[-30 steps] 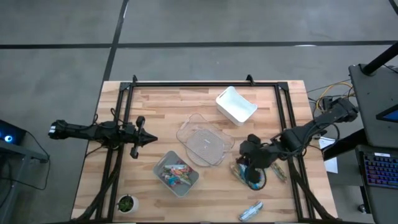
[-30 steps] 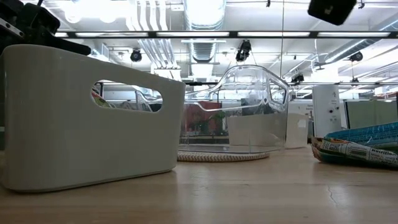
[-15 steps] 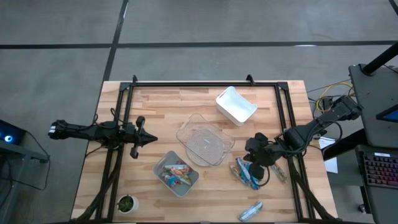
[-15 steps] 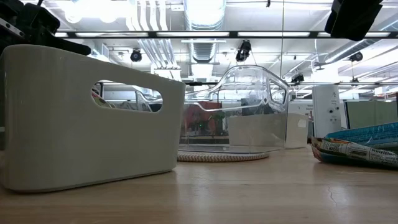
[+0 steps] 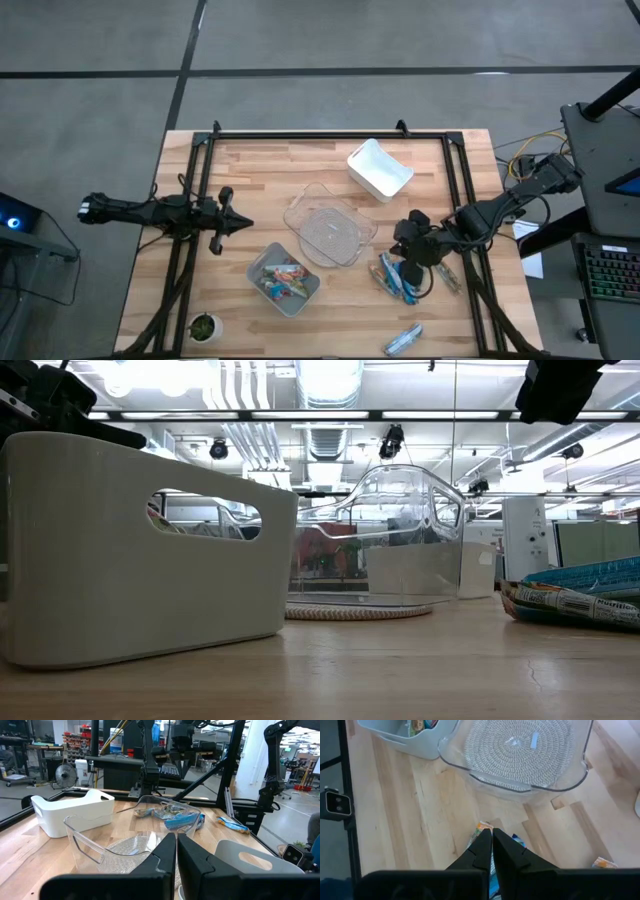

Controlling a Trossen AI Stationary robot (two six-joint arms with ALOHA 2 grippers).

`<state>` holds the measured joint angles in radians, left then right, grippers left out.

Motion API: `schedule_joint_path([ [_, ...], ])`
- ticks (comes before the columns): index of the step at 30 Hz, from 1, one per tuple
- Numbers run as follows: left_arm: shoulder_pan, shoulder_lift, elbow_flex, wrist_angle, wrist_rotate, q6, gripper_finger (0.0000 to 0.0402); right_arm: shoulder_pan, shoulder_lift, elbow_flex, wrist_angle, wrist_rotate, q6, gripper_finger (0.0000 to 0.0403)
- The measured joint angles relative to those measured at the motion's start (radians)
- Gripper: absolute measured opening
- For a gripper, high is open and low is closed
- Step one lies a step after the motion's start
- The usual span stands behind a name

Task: Pick and place Granola Bars by type
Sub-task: Put the blue granola bar into the transparent bin

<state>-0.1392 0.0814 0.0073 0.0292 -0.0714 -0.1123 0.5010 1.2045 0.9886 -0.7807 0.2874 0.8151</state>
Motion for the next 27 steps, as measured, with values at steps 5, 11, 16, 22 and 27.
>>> schedule_joint_path([
  [5, 0.000, 0.000, 0.000, 0.000, 0.000, 0.000, 0.0000, 0.000, 0.000, 0.000, 0.001, -0.016, 0.017, 0.0008],
  [11, 0.000, 0.000, 0.000, 0.000, 0.000, 0.000, 0.0000, -0.003, 0.010, -0.002, 0.001, -0.026, 0.175, 0.0009],
  [16, 0.000, 0.000, 0.000, 0.000, 0.000, 0.000, 0.0000, -0.011, 0.049, 0.004, 0.003, -0.050, 0.294, 0.0022],
  [22, 0.000, 0.000, 0.000, 0.000, 0.000, 0.000, 0.0000, -0.027, 0.160, 0.091, -0.001, -0.113, 0.337, 0.0054],
  [27, 0.000, 0.000, 0.000, 0.000, 0.000, 0.000, 0.0000, -0.042, 0.259, 0.190, -0.068, -0.187, 0.339, 0.0077],
])
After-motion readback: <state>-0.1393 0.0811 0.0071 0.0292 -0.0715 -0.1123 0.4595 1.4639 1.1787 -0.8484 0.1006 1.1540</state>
